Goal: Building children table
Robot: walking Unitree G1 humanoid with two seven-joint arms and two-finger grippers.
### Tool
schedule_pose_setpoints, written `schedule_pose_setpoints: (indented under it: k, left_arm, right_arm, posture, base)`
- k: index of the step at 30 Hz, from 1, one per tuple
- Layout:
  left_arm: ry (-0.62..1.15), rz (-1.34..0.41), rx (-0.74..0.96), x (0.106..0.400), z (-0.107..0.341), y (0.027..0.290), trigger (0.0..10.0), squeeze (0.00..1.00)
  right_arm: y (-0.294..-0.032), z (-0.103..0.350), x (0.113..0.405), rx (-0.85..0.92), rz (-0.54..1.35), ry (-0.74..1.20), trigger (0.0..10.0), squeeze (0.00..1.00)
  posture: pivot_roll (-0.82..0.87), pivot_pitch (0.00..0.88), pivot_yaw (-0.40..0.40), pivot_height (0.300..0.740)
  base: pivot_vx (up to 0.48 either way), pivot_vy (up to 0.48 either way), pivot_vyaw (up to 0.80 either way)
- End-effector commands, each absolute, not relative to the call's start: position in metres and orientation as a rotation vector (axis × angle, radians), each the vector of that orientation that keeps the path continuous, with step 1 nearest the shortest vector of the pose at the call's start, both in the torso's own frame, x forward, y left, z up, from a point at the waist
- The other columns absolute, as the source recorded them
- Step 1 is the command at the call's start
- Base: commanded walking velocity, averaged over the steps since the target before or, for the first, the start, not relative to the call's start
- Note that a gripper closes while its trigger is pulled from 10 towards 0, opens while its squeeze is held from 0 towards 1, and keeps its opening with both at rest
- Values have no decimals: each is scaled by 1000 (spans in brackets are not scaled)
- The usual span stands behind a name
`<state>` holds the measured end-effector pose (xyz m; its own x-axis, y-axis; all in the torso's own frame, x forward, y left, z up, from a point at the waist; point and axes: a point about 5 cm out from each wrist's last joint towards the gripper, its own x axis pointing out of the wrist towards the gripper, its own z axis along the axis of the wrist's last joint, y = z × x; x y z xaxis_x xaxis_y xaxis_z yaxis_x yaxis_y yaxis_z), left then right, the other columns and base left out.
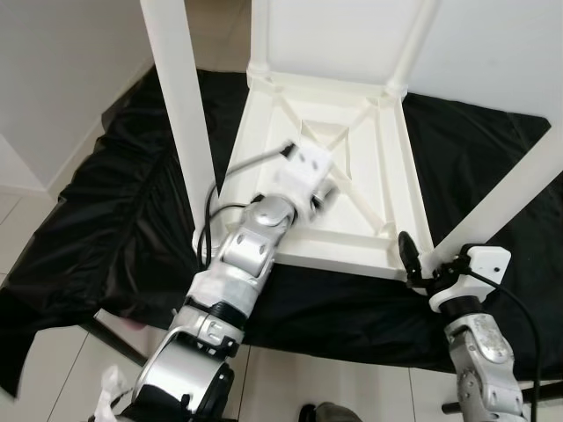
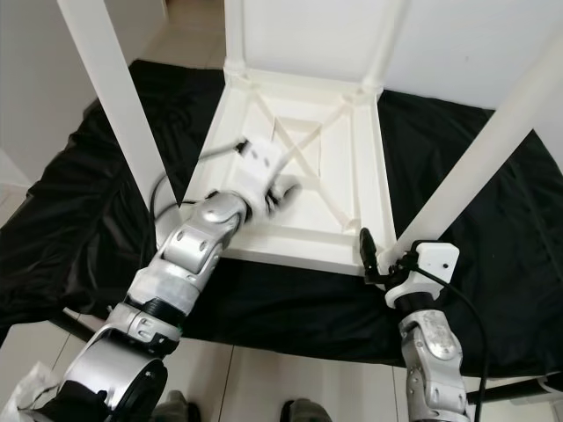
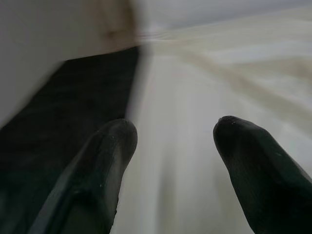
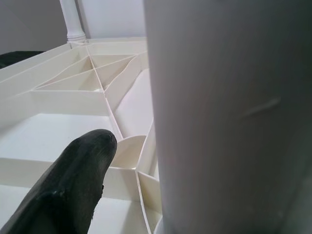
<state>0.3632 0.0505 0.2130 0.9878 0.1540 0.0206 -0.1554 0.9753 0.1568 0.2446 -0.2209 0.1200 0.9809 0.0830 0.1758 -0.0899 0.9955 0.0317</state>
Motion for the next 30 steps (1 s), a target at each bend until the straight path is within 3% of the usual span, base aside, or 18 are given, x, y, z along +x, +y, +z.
schedule_pose_setpoints:
  k: [1, 10, 20, 27, 30]
  left_arm:
    - [40, 265, 146, 362, 204, 52, 10000, 0]
    - [33, 537, 169, 362, 207, 88, 10000, 0]
    - [10, 716, 179, 360, 208, 102, 10000, 0]
    - [2, 748, 178, 360, 209, 109, 10000, 0]
    - [1, 823, 210, 359, 210, 125, 10000, 0]
  right_arm:
    - [-213, 114, 246, 58, 130, -150, 10000, 0]
    - [-209, 109, 247, 71, 149, -136, 10000, 0]
    - [-199, 102, 251, 87, 203, -108, 10000, 0]
    - [-191, 99, 255, 99, 229, -103, 10000, 0]
    - [-173, 99, 266, 120, 276, -109, 10000, 0]
  posture:
    - [42, 88, -29, 740]
    - [51, 94, -35, 740]
    - [54, 98, -30, 740]
    - [59, 103, -30, 740]
    - [70, 102, -31, 740]
  base:
    - [0, 0, 0]
    - [0, 0, 0]
    - [0, 0, 0]
    - [0, 0, 0]
    - [0, 0, 0]
